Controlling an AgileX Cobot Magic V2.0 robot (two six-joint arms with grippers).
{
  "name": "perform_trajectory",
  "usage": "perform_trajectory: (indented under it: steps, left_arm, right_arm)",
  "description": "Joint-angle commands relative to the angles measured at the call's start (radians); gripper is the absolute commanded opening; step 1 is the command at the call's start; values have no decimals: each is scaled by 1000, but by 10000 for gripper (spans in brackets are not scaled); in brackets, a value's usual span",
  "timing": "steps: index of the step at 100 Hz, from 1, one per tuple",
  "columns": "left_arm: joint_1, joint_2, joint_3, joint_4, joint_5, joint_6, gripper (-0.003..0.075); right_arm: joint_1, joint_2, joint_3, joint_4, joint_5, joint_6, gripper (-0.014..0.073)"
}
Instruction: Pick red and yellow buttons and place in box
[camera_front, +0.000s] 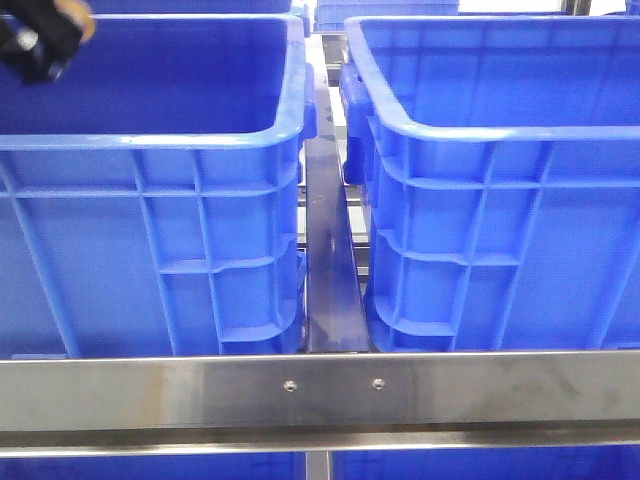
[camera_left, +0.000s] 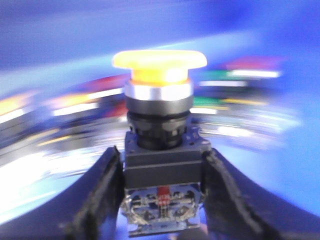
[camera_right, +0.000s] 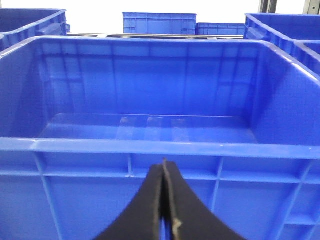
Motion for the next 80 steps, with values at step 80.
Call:
perform_trajectory:
  steps: [80]
  left_arm:
    - [-334,-73,-28,-446,157,205,168]
  right_arm:
    - [-3,-24,-16,-9,-65,-2,-67]
